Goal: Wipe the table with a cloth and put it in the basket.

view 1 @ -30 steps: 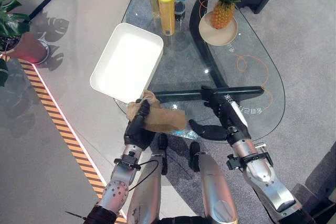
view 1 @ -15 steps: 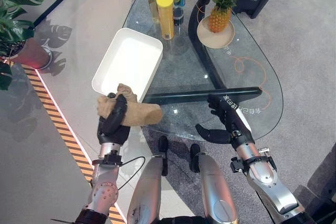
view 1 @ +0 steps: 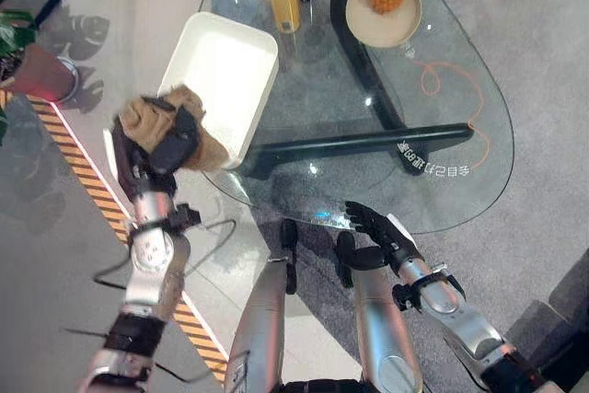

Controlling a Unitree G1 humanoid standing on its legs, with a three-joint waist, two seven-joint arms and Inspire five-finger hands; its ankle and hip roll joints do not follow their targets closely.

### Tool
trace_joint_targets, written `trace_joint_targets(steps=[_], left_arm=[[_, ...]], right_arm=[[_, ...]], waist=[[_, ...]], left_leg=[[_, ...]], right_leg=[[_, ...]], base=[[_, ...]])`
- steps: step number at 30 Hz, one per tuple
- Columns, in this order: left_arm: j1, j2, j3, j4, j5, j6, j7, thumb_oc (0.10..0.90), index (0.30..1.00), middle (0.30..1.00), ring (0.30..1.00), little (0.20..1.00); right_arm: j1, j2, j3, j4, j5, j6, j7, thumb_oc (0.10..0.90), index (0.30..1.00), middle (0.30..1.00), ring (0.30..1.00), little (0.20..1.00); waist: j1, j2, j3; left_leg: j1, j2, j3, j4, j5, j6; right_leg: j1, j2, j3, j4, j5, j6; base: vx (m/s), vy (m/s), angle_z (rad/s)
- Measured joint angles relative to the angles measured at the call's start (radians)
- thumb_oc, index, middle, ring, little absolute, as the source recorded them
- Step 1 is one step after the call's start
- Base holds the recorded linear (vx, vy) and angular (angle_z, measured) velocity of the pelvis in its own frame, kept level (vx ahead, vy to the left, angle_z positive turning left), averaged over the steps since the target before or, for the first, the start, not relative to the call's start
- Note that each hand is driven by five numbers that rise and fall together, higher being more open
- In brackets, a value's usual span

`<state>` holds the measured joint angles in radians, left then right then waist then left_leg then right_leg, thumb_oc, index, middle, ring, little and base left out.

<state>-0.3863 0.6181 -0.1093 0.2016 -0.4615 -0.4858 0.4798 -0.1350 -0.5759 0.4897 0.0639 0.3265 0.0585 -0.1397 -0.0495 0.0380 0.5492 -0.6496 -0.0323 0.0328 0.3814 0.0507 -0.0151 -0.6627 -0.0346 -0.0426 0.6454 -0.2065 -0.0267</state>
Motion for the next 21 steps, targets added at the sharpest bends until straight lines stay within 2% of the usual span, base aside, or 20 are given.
trace_joint_targets(steps=[5, 10, 14, 17, 19, 21], left_arm=[[-0.132, 0.044, -0.004, 0.083, 0.029, 0.001, 0.043, 0.1, 0.3, 0.3, 0.3, 0.2], [-0.228, 0.09, -0.06, 0.156, 0.17, 0.021, 0.144, 0.1, 0.3, 0.3, 0.3, 0.2], [-0.309, 0.178, -0.114, 0.248, 0.329, 0.038, 0.247, 0.1, 0.3, 0.3, 0.3, 0.2], [-0.358, 0.205, -0.129, 0.292, 0.343, 0.047, 0.279, 0.1, 0.3, 0.3, 0.3, 0.2], [-0.433, 0.243, -0.154, 0.338, 0.343, 0.07, 0.297, 0.1, 0.3, 0.3, 0.3, 0.2], [-0.477, 0.25, -0.165, 0.375, 0.351, 0.078, 0.308, 0.1, 0.3, 0.3, 0.3, 0.2]], right_arm=[[-0.045, 0.0, 0.022, 0.009, 0.018, 0.004, -0.015, 0.8, 0.9, 0.9, 0.9, 0.9], [-0.107, 0.002, 0.038, 0.009, 0.026, 0.018, -0.019, 0.8, 0.9, 0.9, 0.9, 0.9], [-0.145, 0.002, 0.048, 0.008, 0.028, 0.018, -0.018, 0.8, 0.9, 0.9, 0.9, 0.9], [-0.151, 0.003, 0.049, 0.007, 0.029, 0.014, -0.016, 0.8, 0.9, 0.9, 0.9, 0.9], [-0.168, 0.011, 0.05, 0.007, 0.03, 0.014, -0.016, 0.8, 0.9, 0.9, 0.9, 0.9], [-0.181, 0.016, 0.05, 0.007, 0.03, 0.013, -0.016, 0.8, 0.9, 0.9, 0.9, 0.9]], waist=[[-0.004, 0.0, 0.0], [-0.013, -0.009, -0.001], [-0.036, -0.04, -0.001], [-0.049, -0.06, -0.003], [-0.055, -0.083, -0.004], [-0.062, -0.087, -0.004]], left_leg=[[-0.053, 0.021, 0.0, -0.021, 0.014, -0.008], [-0.089, 0.027, 0.001, -0.076, 0.034, -0.002], [-0.109, 0.028, 0.001, -0.105, 0.037, 0.0], [-0.111, 0.026, 0.002, -0.115, 0.037, 0.001], [-0.132, 0.024, 0.002, -0.12, 0.04, 0.005], [-0.154, 0.023, 0.0, -0.119, 0.043, 0.008]], right_leg=[[-0.03, 0.019, -0.004, -0.061, 0.036, 0.008], [-0.052, 0.029, -0.002, -0.15, 0.073, 0.021], [-0.066, 0.026, 0.001, -0.188, 0.083, 0.027], [-0.068, 0.023, 0.005, -0.199, 0.084, 0.029], [-0.092, 0.022, 0.004, -0.2, 0.084, 0.03], [-0.113, 0.021, 0.003, -0.199, 0.086, 0.032]], base=[[-0.07, 0.001, -0.07], [-0.05, 0.027, -0.04], [0.0, 0.006, 0.03], [0.0, 0.003, 0.02], [0.0, 0.0, 0.0], [0.0, 0.038, 0.02]])
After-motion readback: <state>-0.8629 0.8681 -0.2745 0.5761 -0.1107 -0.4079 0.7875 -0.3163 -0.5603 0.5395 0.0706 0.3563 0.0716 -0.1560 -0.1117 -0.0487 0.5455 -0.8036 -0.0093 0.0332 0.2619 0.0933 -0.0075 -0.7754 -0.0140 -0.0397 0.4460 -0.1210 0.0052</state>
